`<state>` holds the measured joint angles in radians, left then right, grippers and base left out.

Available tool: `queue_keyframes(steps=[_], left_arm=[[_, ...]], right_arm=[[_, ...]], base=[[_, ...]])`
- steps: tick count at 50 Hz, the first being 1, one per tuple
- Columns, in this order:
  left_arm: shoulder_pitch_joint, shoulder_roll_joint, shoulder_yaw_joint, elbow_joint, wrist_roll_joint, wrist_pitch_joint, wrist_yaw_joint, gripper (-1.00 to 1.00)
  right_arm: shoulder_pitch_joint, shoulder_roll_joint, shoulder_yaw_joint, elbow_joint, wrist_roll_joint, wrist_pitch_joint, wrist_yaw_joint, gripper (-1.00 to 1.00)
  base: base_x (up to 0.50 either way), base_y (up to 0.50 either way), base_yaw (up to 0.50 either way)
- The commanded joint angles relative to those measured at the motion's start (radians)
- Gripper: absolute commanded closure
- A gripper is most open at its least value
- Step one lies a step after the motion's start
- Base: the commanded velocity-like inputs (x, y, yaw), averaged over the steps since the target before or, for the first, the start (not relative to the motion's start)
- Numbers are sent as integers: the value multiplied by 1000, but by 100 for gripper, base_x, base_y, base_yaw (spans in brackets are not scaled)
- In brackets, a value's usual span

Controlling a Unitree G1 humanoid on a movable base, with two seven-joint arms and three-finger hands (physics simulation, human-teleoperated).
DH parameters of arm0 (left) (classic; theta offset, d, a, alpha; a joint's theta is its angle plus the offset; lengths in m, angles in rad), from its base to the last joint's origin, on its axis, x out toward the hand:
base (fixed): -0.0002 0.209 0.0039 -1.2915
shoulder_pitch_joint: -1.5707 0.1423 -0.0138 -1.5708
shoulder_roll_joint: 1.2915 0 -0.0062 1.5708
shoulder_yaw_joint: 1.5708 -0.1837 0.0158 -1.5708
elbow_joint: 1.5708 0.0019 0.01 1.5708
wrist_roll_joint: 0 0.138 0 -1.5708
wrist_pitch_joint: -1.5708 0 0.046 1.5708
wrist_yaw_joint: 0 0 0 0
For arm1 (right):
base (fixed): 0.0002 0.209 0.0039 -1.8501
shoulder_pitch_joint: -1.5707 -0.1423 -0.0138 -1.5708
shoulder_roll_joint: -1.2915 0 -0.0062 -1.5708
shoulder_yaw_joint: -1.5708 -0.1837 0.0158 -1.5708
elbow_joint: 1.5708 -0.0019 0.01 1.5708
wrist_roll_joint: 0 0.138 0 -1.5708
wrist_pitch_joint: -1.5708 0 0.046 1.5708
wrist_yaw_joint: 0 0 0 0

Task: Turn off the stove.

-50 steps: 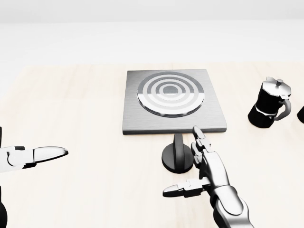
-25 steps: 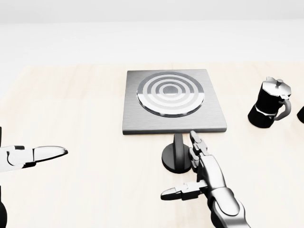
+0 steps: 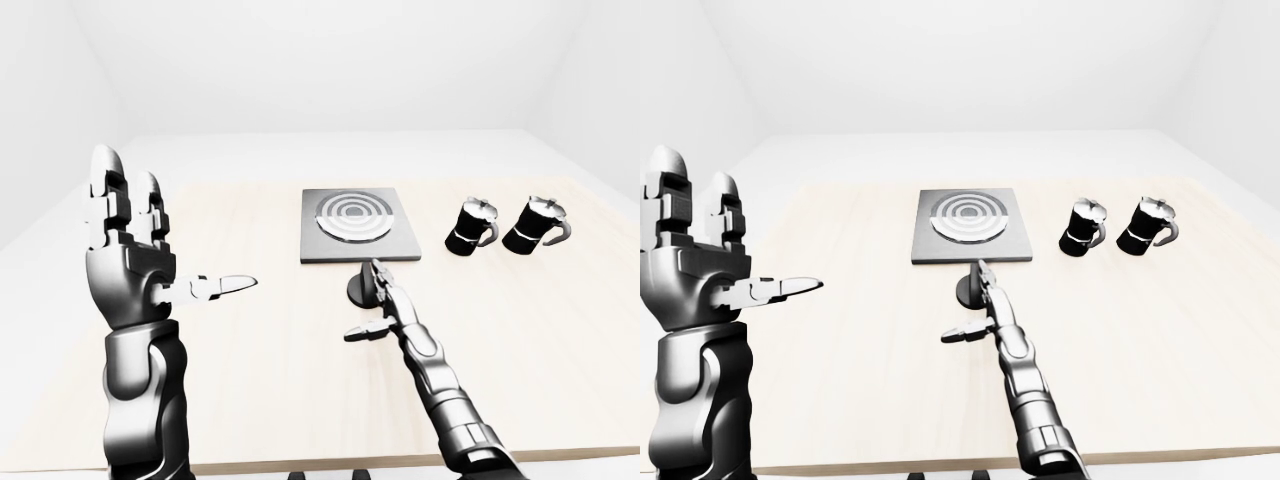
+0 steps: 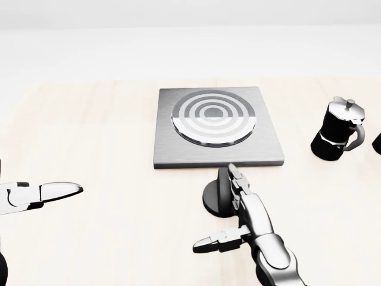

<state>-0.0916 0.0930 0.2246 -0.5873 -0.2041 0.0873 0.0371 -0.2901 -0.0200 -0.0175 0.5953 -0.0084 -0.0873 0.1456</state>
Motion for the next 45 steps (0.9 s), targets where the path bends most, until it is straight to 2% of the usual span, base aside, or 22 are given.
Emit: queue_keyframes(steps=[1, 9, 19, 27, 34, 40, 45], left_arm=[[6, 0, 4, 11, -3, 0, -1, -100], [-2, 8, 19, 21, -15, 0, 1, -100], [-1, 13, 28, 35, -21, 0, 8, -100], [1, 11, 29, 26, -26, 0, 12, -100], [7, 12, 34, 33, -25, 0, 10, -100], [9, 9, 27, 36, -22, 0, 10, -100], [9, 9, 29, 32, -24, 0, 9, -100]], right_arm=[[50, 98, 109, -24, -47, 0, 41, -100], [102, 155, 187, -111, -101, 0, 43, -100], [199, 177, 263, -241, -118, 0, 39, -100], [200, 176, 303, -349, -118, 78, 55, -100], [125, 183, 271, -340, -118, 101, 70, -100], [131, 176, 262, -344, -120, 92, 71, -100], [139, 180, 274, -358, -128, 97, 69, -100]], base=[[0, 0, 0], [0, 0, 0], [0, 0, 0], [0, 0, 0], [0, 0, 0], [0, 0, 0], [0, 0, 0]])
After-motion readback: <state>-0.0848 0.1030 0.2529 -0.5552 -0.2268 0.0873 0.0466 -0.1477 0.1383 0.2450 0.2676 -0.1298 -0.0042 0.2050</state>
